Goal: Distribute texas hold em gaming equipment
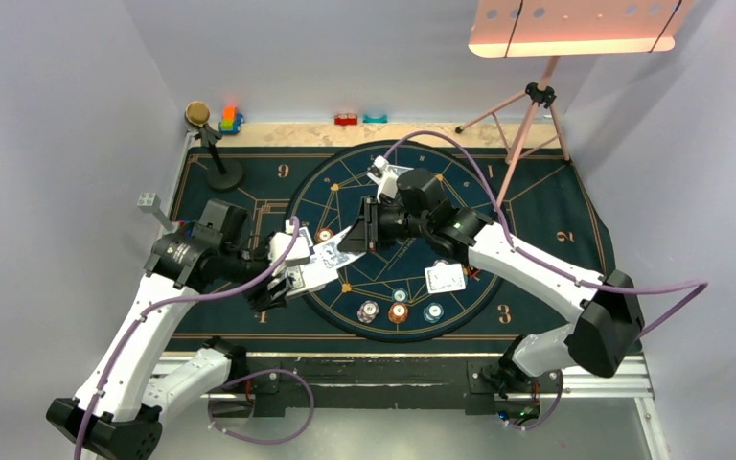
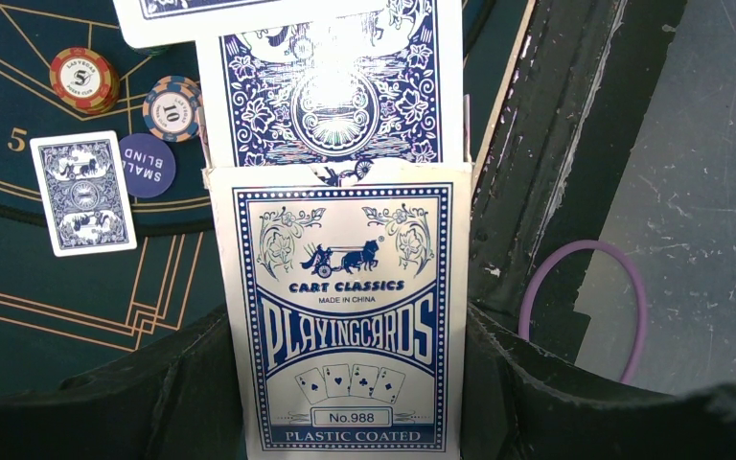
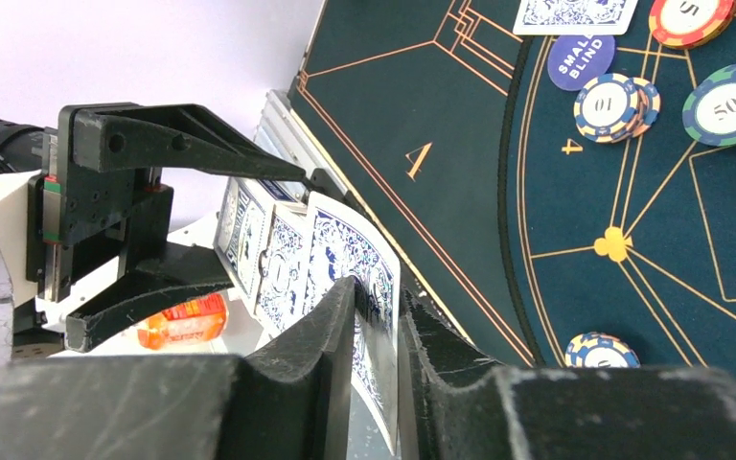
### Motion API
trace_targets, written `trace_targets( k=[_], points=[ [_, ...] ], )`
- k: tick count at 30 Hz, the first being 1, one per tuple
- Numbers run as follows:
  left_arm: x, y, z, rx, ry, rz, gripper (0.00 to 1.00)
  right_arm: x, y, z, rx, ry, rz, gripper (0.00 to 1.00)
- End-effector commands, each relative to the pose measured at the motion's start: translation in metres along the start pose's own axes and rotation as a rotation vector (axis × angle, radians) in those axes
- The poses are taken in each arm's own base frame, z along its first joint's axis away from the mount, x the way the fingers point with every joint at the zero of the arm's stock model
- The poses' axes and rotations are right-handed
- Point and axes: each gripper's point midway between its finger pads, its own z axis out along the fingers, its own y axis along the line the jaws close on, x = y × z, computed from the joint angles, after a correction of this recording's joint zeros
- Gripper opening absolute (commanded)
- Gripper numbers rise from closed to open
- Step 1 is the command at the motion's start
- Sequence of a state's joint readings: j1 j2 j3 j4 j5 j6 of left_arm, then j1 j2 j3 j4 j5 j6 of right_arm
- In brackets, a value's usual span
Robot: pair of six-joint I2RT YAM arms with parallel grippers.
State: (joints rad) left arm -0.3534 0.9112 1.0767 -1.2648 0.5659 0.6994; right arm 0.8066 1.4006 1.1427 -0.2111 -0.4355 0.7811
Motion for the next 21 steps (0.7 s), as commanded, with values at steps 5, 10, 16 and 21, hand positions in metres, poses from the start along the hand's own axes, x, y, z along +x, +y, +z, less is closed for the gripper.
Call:
trace_targets(
  k=[5,10,16,21],
  points=[
    [-0.019,0.000,-0.009,-0.013,-0.075,0.044,0.00,-0.036,0.010,-0.029,-0.021,-0.111,-0.045,0.04],
    [-0.017,0.000,-0.008,-0.011,-0.070,0.042,0.00,-0.050,0.010,-0.034,-0.034,-0.128,-0.042,0.00],
    [-0.016,-0.002,-0.008,-0.006,-0.072,0.040,0.00,-0.076,0.003,-0.024,-0.037,-0.154,-0.034,0.00],
    [-0.019,-0.004,-0.011,-0.008,-0.081,0.040,0.00,-0.077,-0.020,0.037,-0.073,-0.051,0.016,0.00]
  ],
)
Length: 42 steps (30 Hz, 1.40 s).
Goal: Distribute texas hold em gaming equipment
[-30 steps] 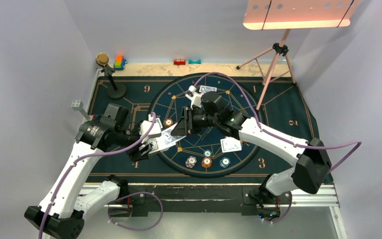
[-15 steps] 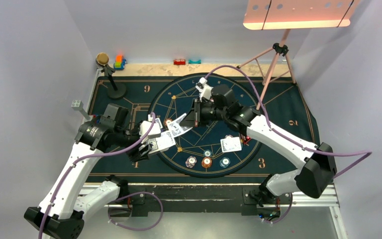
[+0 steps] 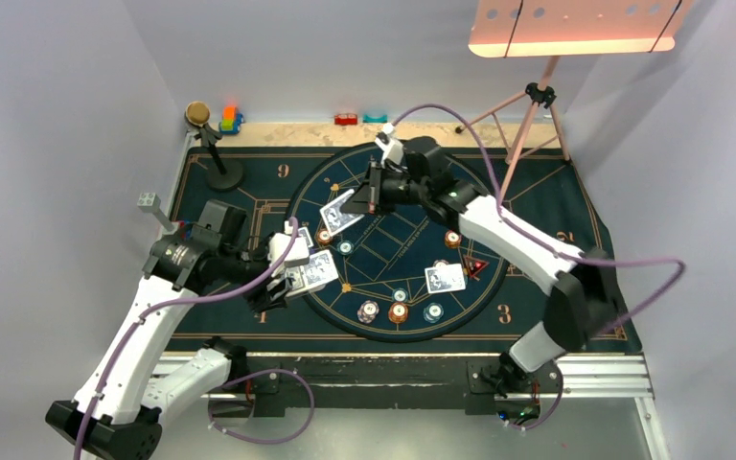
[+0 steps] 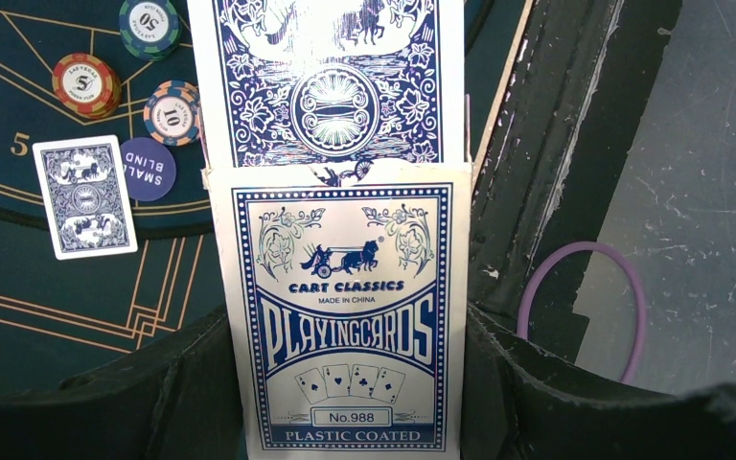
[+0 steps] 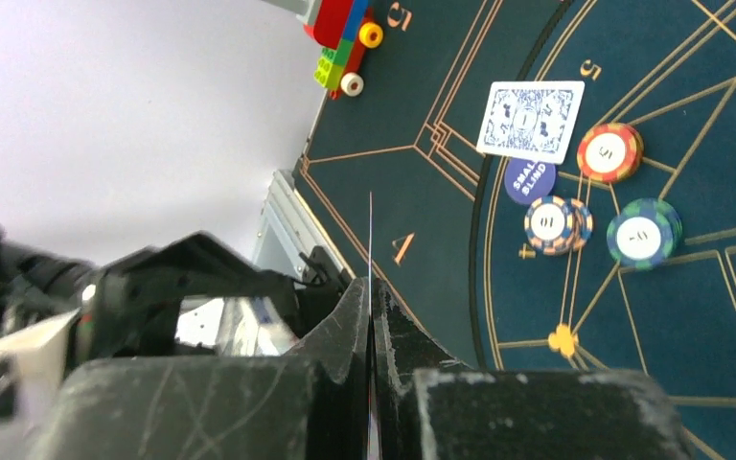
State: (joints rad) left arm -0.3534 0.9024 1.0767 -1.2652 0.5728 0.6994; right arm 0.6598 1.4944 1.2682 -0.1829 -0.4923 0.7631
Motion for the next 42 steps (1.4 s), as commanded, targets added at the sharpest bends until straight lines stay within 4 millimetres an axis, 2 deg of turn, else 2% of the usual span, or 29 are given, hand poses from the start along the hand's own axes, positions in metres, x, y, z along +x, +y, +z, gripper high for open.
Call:
trace_targets(
  k=[1,8,12,17,20,22,25,29,31,34,37,40,42],
  points=[
    [-0.018,-0.002,-0.011,-0.009,-0.071,0.035,0.00,0.002,-0.013,0.057,-0.055,0.082,0.016,0.00],
    [-0.016,-0.005,-0.013,-0.012,-0.069,0.033,0.00,0.010,-0.043,0.153,-0.025,0.155,0.046,0.00],
    [-0.016,-0.005,-0.014,-0.020,-0.066,0.036,0.00,0.016,-0.052,0.196,-0.005,0.179,0.044,0.11],
    [-0.016,-0.004,-0.015,-0.024,-0.066,0.038,0.00,0.023,-0.076,0.224,0.028,0.205,0.073,0.18],
    [-0.015,-0.004,-0.013,-0.019,-0.064,0.036,0.00,0.026,-0.087,0.228,0.067,0.208,0.063,0.33],
    [-0.015,-0.004,-0.012,-0.016,-0.061,0.034,0.00,0.027,-0.090,0.225,0.089,0.213,0.050,0.44],
    [-0.015,-0.003,-0.011,-0.014,-0.060,0.033,0.00,0.022,-0.095,0.216,0.139,0.199,0.016,0.54],
    [-0.014,-0.002,-0.010,-0.013,-0.059,0.032,0.00,0.002,-0.093,0.196,0.176,0.153,-0.010,0.59],
    [-0.014,-0.002,-0.010,-0.013,-0.057,0.032,0.00,-0.012,-0.083,0.181,0.175,0.116,-0.032,0.63],
    [-0.013,0.000,-0.009,-0.022,-0.054,0.035,0.00,-0.035,-0.054,0.149,0.160,0.046,-0.084,0.73],
    [-0.011,0.002,-0.007,-0.028,-0.049,0.034,0.00,-0.044,-0.026,0.115,0.126,0.003,-0.118,0.83],
    [-0.012,0.006,-0.004,-0.032,-0.052,0.033,0.00,-0.038,-0.004,0.080,0.079,-0.012,-0.140,0.88],
    [-0.014,0.010,-0.001,-0.036,-0.057,0.029,0.00,-0.027,0.007,0.057,0.043,-0.013,-0.145,0.89]
  ],
)
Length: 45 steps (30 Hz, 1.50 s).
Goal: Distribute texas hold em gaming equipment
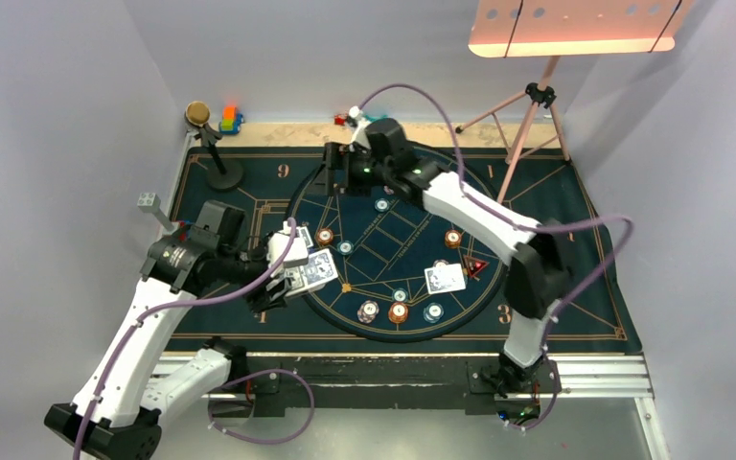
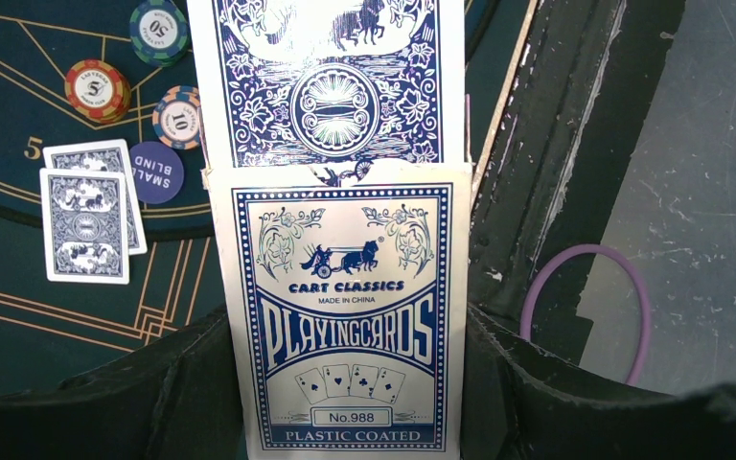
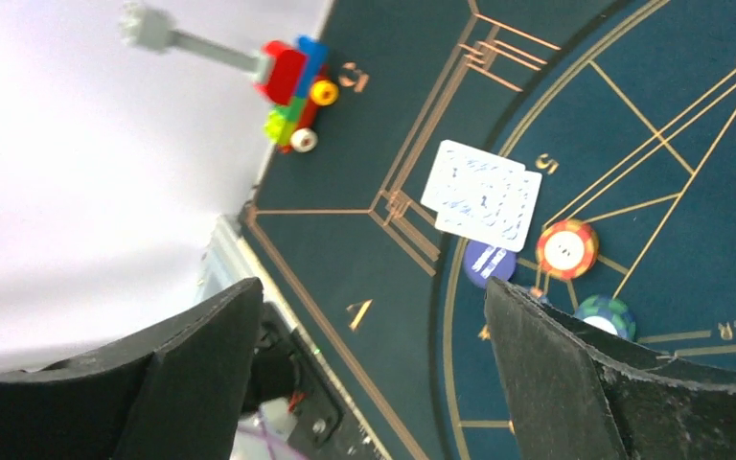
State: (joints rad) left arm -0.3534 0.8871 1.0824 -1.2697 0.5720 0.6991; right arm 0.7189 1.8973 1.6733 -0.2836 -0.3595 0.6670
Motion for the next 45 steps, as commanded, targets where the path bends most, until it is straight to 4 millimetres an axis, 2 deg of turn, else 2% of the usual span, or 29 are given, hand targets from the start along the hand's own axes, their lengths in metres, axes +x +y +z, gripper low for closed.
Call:
trace_targets(
  k=[1,3,4,6,10,20,26,31,35,39,45],
  points=[
    [-0.013,0.013,0.004,-0.026,-0.048,0.016,0.00,0.009,0.032,-0.053,-0.099,-0.047,-0.061,0.90],
    [-0.016,0.015,0.006,-0.023,-0.053,0.011,0.00,0.020,0.035,-0.073,-0.116,-0.053,-0.052,0.91],
    [-0.017,0.017,0.007,-0.021,-0.055,0.009,0.00,0.031,0.033,-0.079,-0.129,-0.042,-0.039,0.91],
    [-0.020,0.018,0.007,-0.018,-0.058,0.004,0.00,0.040,0.045,-0.097,-0.201,-0.053,-0.010,0.92],
    [-0.024,0.021,0.006,-0.029,-0.067,0.008,0.00,0.058,0.057,-0.106,-0.299,-0.028,0.030,0.93],
    [-0.027,0.022,0.004,-0.036,-0.074,0.004,0.00,0.096,0.089,-0.085,-0.402,0.092,0.011,0.96],
    [-0.028,0.021,0.002,-0.039,-0.079,0.006,0.00,0.113,0.082,-0.076,-0.402,0.124,0.025,0.97],
    [-0.030,0.021,0.000,-0.039,-0.082,0.009,0.00,0.118,0.076,-0.075,-0.363,0.158,0.030,0.80],
    [-0.031,0.019,-0.001,-0.038,-0.085,0.011,0.00,0.118,0.066,-0.073,-0.320,0.177,0.043,0.59],
    [-0.031,0.018,-0.004,-0.040,-0.090,0.016,0.00,0.117,0.058,-0.076,-0.292,0.176,0.044,0.52],
    [-0.031,0.016,-0.004,-0.033,-0.092,0.018,0.00,0.102,0.050,-0.085,-0.258,0.133,0.032,0.50]
  ],
)
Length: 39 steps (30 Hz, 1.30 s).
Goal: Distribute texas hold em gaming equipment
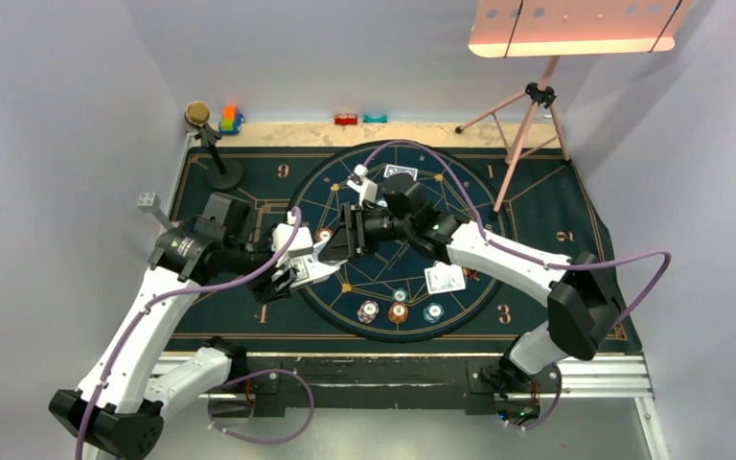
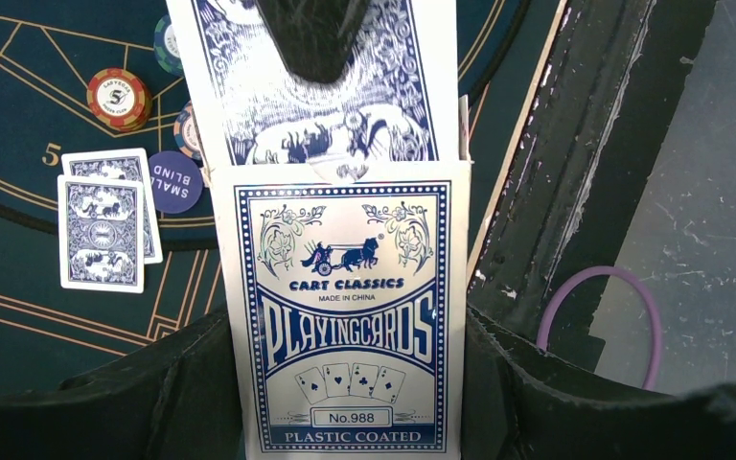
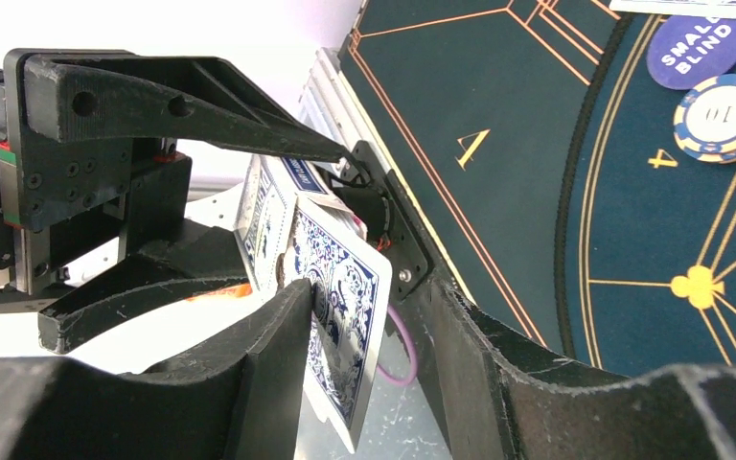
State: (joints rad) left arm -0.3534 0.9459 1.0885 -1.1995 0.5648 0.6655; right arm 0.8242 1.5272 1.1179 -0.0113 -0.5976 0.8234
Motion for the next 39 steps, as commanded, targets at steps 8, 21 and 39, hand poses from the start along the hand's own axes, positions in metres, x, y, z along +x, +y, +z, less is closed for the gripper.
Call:
trace_targets(
  k=[8,21,39],
  points=[
    [-0.023,-0.004,-0.015,-0.016,-0.091,0.046,0.00,-0.025,0.001,-0.023,0.072,-0.061,-0.074,0.45],
    [-0.019,-0.005,-0.013,-0.012,-0.081,0.047,0.00,-0.044,0.006,-0.041,0.106,-0.123,-0.100,0.11],
    [-0.015,-0.004,-0.010,-0.010,-0.071,0.043,0.00,-0.156,-0.055,-0.092,0.184,-0.370,-0.027,0.00]
  ],
)
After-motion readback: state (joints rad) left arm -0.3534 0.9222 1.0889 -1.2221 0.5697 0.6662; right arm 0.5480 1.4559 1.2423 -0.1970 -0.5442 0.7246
